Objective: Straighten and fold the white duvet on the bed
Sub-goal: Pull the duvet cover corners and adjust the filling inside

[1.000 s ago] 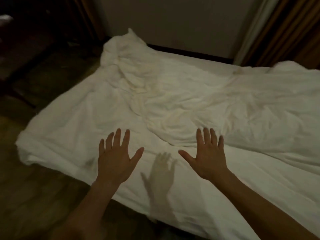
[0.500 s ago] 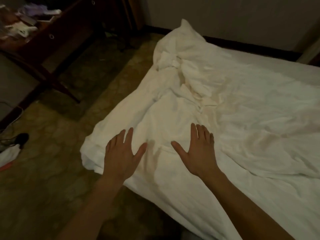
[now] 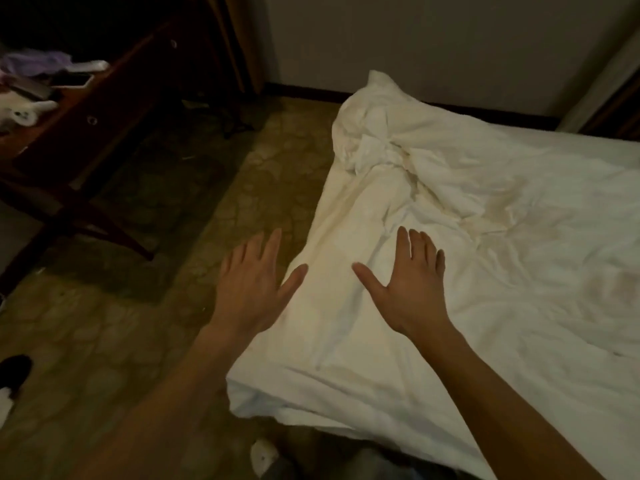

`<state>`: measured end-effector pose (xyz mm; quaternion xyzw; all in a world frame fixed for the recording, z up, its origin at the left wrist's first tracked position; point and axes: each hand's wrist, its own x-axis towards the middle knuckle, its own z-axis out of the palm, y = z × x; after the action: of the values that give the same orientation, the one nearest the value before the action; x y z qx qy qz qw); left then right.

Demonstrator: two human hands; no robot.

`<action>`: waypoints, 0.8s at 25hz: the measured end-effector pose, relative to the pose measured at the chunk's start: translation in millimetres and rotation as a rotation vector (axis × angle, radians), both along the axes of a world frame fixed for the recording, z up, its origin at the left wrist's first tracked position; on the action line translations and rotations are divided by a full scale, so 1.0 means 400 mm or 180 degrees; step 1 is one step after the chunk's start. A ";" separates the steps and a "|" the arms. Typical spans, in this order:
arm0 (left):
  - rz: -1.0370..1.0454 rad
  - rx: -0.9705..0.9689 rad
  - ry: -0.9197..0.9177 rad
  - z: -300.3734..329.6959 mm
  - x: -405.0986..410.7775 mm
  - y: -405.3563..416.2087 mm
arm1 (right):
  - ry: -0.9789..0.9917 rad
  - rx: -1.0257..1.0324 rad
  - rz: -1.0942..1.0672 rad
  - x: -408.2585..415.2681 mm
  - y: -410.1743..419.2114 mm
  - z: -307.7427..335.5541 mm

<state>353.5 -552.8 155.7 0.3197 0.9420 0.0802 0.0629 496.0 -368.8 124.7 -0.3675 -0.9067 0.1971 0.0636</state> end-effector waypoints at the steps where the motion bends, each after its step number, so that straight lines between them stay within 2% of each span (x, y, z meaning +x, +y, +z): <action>1: -0.0145 -0.0015 0.0036 0.010 -0.053 -0.018 | 0.0008 0.0045 -0.0110 -0.034 -0.033 0.005; 6: -0.0751 -0.0104 0.0064 0.044 -0.256 -0.064 | -0.0209 0.0196 -0.0459 -0.170 -0.165 0.016; 11: -0.1245 -0.0170 0.0194 0.009 -0.474 -0.086 | -0.0320 0.0336 -0.0750 -0.342 -0.235 -0.018; 17: -0.1989 -0.0411 0.0170 -0.017 -0.767 -0.022 | -0.0401 0.0126 -0.1480 -0.554 -0.286 -0.079; 20: -0.2339 -0.0323 0.0134 -0.011 -0.880 0.047 | -0.0429 -0.0039 -0.1949 -0.637 -0.302 -0.084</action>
<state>1.5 -534.2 151.3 0.6346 0.7683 -0.0012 0.0839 241.0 -489.7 91.1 -0.6360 -0.7549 0.1495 0.0575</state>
